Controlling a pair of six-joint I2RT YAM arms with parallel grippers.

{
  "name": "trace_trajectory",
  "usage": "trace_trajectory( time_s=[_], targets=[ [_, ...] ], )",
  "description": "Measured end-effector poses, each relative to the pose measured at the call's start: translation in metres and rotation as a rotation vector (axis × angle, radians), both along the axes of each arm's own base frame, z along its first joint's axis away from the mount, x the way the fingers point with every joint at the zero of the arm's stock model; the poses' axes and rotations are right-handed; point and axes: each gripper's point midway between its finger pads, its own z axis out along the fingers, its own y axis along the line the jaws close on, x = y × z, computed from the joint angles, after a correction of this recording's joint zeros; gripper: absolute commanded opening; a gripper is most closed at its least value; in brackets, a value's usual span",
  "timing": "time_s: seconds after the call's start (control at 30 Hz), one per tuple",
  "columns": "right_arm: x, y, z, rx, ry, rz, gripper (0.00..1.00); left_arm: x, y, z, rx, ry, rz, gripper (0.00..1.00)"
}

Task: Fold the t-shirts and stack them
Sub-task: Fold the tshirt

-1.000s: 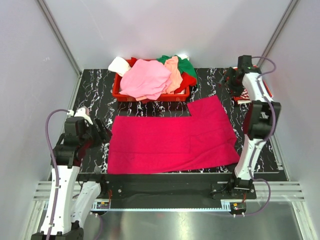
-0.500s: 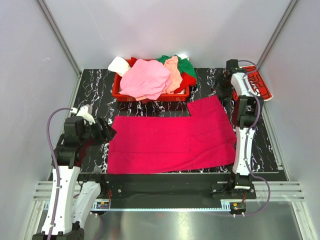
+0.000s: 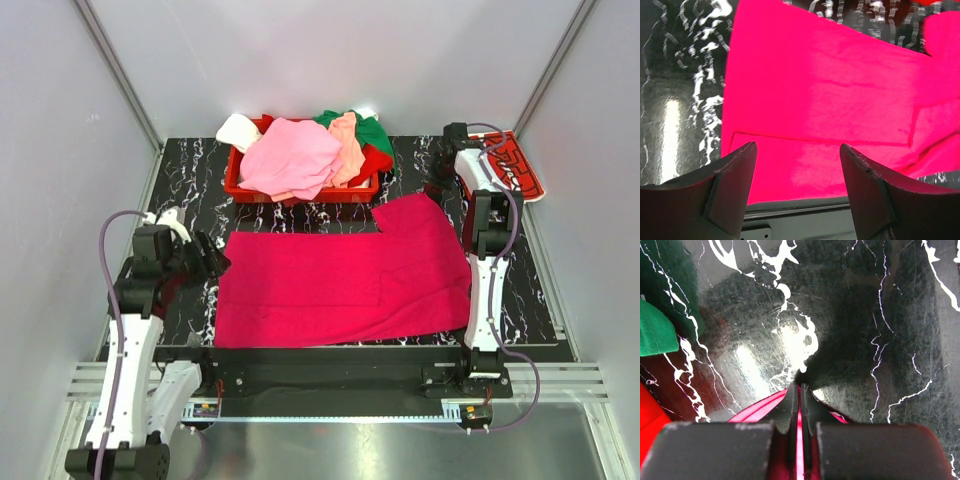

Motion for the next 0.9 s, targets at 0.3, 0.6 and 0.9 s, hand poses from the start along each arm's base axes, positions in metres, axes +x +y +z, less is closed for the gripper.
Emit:
trace_trajectory(
  time_s=[0.3,0.6,0.9],
  targets=[
    [-0.017,0.0,0.003,-0.002,0.018,0.005,0.0,0.04,0.01,-0.03,0.001,0.179,0.068,0.65],
    [-0.051,0.018,0.063,0.015,-0.041,0.035,0.0,0.154,0.024,-0.049,0.052,0.29,0.115,0.61],
    [-0.093,0.054,0.165,0.087,-0.261,0.103,0.0,0.177,0.037,-0.131,0.128,0.459,0.136,0.58]
  ],
)
